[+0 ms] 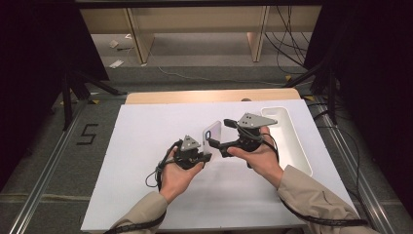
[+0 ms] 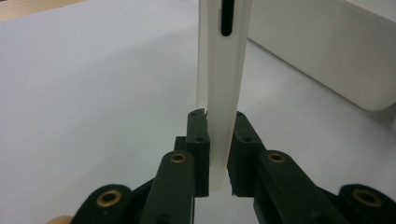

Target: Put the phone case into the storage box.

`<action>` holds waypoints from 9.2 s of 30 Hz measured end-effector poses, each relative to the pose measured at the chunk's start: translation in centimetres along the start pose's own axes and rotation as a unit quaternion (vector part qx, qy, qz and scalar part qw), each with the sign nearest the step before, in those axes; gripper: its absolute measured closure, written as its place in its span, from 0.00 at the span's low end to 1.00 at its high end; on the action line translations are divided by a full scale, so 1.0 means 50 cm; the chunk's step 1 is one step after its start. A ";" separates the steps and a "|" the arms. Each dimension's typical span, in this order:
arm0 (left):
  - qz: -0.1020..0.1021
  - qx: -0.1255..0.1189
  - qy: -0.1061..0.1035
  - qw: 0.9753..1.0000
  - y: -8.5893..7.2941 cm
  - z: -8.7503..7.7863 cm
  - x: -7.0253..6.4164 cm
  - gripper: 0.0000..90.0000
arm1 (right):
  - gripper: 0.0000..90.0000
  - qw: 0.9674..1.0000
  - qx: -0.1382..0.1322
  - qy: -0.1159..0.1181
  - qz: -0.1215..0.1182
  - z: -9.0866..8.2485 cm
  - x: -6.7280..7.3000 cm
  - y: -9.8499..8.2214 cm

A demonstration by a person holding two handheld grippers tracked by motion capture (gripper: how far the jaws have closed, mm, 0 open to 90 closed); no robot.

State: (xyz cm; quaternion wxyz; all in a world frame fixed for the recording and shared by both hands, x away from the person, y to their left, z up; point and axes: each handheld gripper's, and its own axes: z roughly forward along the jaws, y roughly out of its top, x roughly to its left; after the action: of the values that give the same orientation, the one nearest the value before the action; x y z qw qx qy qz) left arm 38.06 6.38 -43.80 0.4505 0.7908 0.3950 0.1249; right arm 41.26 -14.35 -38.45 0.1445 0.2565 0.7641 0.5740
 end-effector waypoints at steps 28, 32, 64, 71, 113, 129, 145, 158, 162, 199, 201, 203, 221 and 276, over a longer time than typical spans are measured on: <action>0.000 -0.002 -0.004 1.000 0.004 0.006 -0.012 0.89 | 0.07 0.999 -0.003 -0.031 0.010 0.019 0.003 -0.015; 0.002 -0.001 -0.006 1.000 0.004 0.007 -0.015 0.89 | 0.06 0.999 -0.007 -0.035 0.016 0.021 0.001 -0.016; 0.007 -0.005 -0.005 1.000 0.004 0.008 -0.018 0.89 | 0.13 0.999 -0.019 -0.045 0.020 0.030 0.003 -0.026; 0.008 -0.004 -0.005 1.000 0.003 0.008 -0.019 0.89 | 0.16 0.998 -0.022 -0.046 0.024 0.031 0.004 -0.027; 0.069 -0.042 0.001 0.997 0.011 0.008 -0.024 0.33 | 0.19 0.996 -0.033 -0.069 0.041 0.009 -0.016 -0.013; 0.110 -0.002 -0.015 0.994 -0.006 -0.009 -0.010 0.00 | 0.19 0.994 -0.046 -0.086 0.048 -0.019 -0.040 0.006; 0.111 -0.006 -0.009 0.994 -0.026 -0.049 0.009 0.01 | 0.19 0.990 -0.058 -0.117 0.055 -0.055 -0.077 0.021; 0.108 -0.008 -0.002 0.994 -0.037 -0.072 0.018 0.02 | 0.19 0.987 -0.066 -0.136 0.059 -0.079 -0.099 0.032; 0.109 -0.004 0.001 0.994 -0.041 -0.075 0.020 0.02 | 0.19 0.985 -0.073 -0.144 0.061 -0.087 -0.107 0.036; 0.100 -0.010 0.019 0.995 -0.053 -0.099 0.038 0.04 | 0.19 0.975 -0.087 -0.190 0.071 -0.128 -0.147 0.050; 0.100 -0.010 0.019 0.995 -0.053 -0.099 0.039 0.04 | 0.19 0.975 -0.088 -0.192 0.071 -0.129 -0.148 0.051; 0.100 -0.010 0.019 0.995 -0.053 -0.099 0.039 0.04 | 0.19 0.975 -0.087 -0.193 0.071 -0.131 -0.150 0.051; 0.100 -0.008 0.021 0.995 -0.053 -0.099 0.041 0.04 | 0.19 0.969 -0.096 -0.215 0.075 -0.154 -0.168 0.060; 0.097 -0.010 0.020 0.995 -0.054 -0.097 0.043 0.04 | 0.19 0.950 -0.106 -0.275 0.100 -0.218 -0.234 0.067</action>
State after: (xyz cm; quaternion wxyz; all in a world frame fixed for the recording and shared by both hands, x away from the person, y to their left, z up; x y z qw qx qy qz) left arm 35.42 11.71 -43.59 0.4360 0.8181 0.3246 0.1876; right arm 46.05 -28.93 -32.84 0.3172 0.4625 0.6002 0.5703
